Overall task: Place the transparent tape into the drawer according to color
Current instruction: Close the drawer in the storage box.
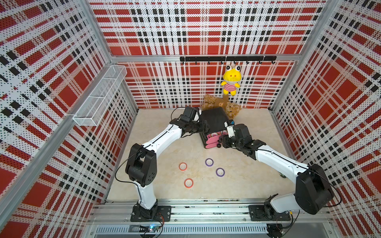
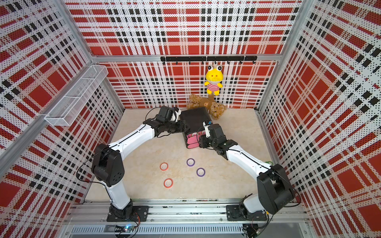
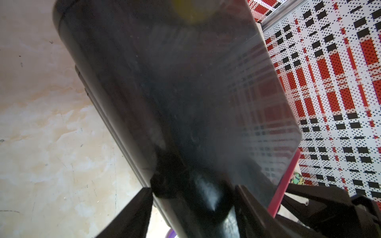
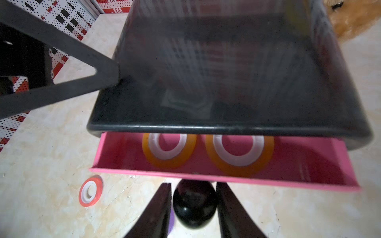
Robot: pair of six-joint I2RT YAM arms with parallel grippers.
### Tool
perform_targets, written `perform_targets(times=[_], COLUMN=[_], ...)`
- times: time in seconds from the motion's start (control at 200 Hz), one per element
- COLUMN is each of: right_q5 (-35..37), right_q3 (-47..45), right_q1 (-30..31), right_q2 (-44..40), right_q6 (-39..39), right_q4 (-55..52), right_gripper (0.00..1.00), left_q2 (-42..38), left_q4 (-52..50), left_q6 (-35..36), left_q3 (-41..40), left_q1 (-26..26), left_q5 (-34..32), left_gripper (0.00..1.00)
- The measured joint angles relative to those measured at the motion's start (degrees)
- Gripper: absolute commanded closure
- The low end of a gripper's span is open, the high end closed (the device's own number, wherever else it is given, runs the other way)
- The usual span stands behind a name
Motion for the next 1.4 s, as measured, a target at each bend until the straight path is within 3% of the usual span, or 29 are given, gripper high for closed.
perform_targets(times=[0.596, 0.817, 0.937, 1.168, 1.403], right_q5=[2.1, 2.4, 2.4, 3.9, 2.4], right_q3=[1.3, 1.3, 1.2, -2.4, -8.7], right_q1=[1.1, 1.4, 1.6, 2.0, 0.5], right_q2=[3.2, 3.8, 3.5, -8.9, -14.9], right_q6=[0.4, 1.0, 1.1, 0.8, 0.8], right_q4=[4.1, 5.2, 5.2, 0.1, -0.2], right_gripper=[0.54, 0.49, 0.4, 0.22, 0.23], left_q2=[0.2, 0.2, 0.2, 0.3, 0.5], left_q4=[-0.4, -0.4, -0.4, -0.9, -1.1], left_q6=[0.5, 0.6, 0.6, 0.9, 1.0], left_q3=[0.4, 0.5, 0.5, 0.7, 1.0], left_q1=[-0.2, -0.2, -0.2, -0.2, -0.2], left_q5=[0.1, 0.1, 0.1, 0.1, 0.1], left_gripper=[0.32, 0.32, 0.32, 0.32, 0.32])
